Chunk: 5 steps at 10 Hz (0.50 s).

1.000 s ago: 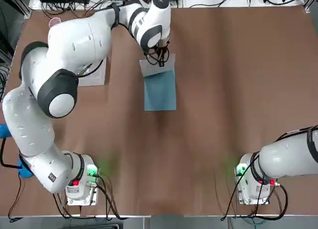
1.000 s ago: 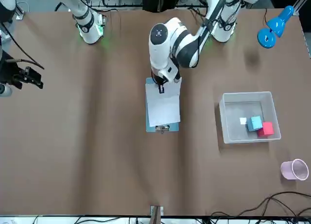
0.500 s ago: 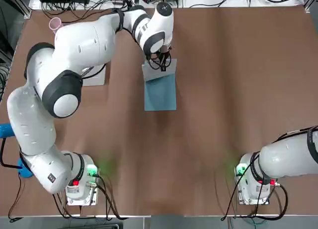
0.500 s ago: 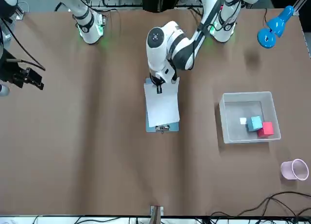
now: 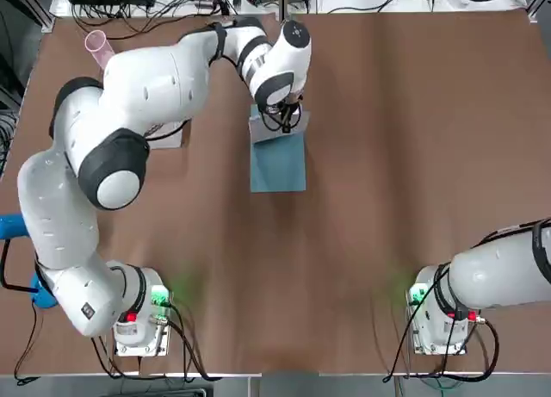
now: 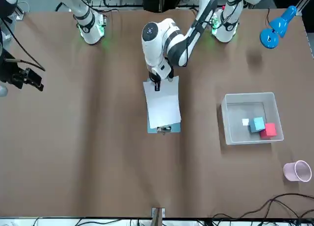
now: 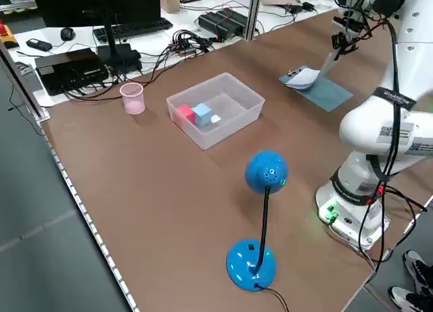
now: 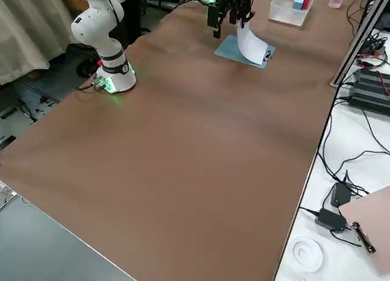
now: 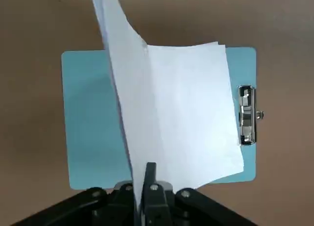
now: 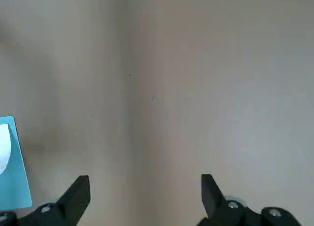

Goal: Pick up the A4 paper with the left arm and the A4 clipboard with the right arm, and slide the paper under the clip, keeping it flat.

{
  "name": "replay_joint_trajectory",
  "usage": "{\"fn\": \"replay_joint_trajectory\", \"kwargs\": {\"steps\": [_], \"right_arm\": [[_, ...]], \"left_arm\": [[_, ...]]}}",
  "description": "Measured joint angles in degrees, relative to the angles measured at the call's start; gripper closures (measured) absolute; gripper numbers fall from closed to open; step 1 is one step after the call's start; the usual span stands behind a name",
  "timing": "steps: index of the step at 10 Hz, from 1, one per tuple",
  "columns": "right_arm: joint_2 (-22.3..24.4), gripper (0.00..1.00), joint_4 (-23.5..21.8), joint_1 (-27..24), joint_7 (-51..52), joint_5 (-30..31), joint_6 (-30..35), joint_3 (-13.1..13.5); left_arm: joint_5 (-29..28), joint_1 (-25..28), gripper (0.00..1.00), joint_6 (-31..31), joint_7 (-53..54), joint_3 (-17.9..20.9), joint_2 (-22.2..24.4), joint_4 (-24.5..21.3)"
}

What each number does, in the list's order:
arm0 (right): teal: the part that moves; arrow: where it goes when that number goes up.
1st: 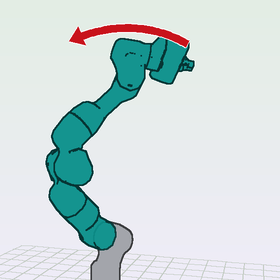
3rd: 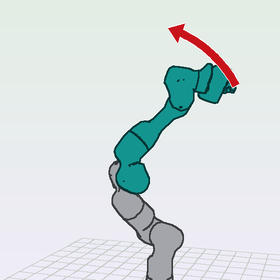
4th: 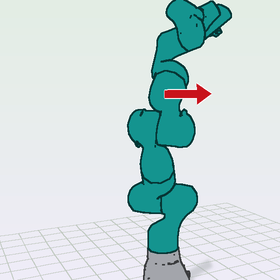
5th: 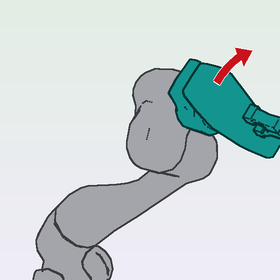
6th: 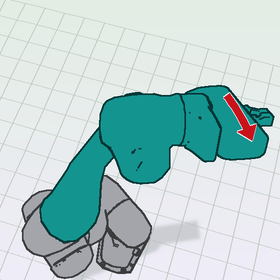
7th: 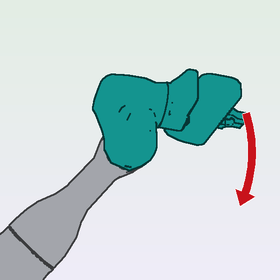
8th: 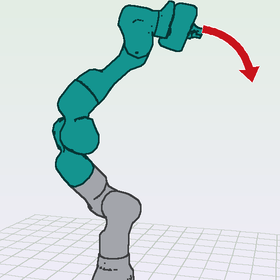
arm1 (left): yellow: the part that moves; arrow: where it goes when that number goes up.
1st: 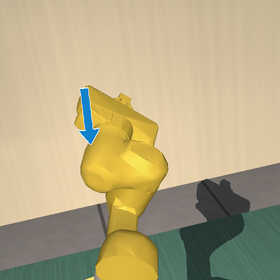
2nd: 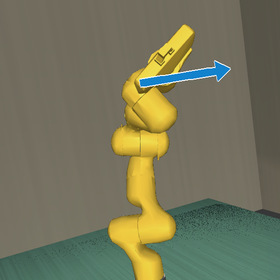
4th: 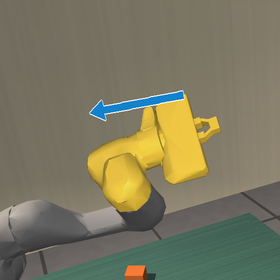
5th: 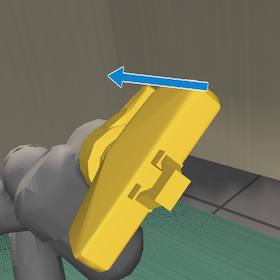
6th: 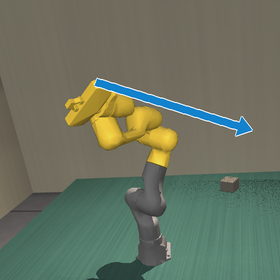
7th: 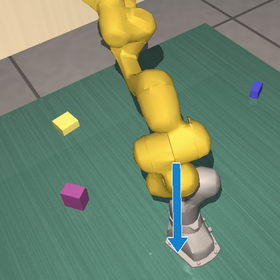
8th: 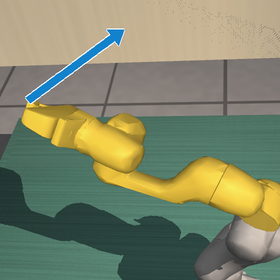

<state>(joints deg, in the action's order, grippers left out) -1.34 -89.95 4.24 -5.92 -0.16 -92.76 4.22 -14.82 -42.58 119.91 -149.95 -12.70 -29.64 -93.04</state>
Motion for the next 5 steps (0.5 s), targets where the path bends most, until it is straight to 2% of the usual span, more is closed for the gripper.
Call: {"fn": "replay_joint_trajectory", "kwargs": {"steps": [2,5], "right_arm": [[0.0,0.00,0.0,0.0,0.0,0.0,0.0,0.0],[-0.1,0.00,0.0,0.0,0.0,0.0,0.0,0.0]], "left_arm": [[-3.0,0.0,0.99,0.0,1.8,0.0,-0.9,-0.1],[-3.2,0.2,0.99,0.0,4.3,0.0,-1.8,-0.2]]}}
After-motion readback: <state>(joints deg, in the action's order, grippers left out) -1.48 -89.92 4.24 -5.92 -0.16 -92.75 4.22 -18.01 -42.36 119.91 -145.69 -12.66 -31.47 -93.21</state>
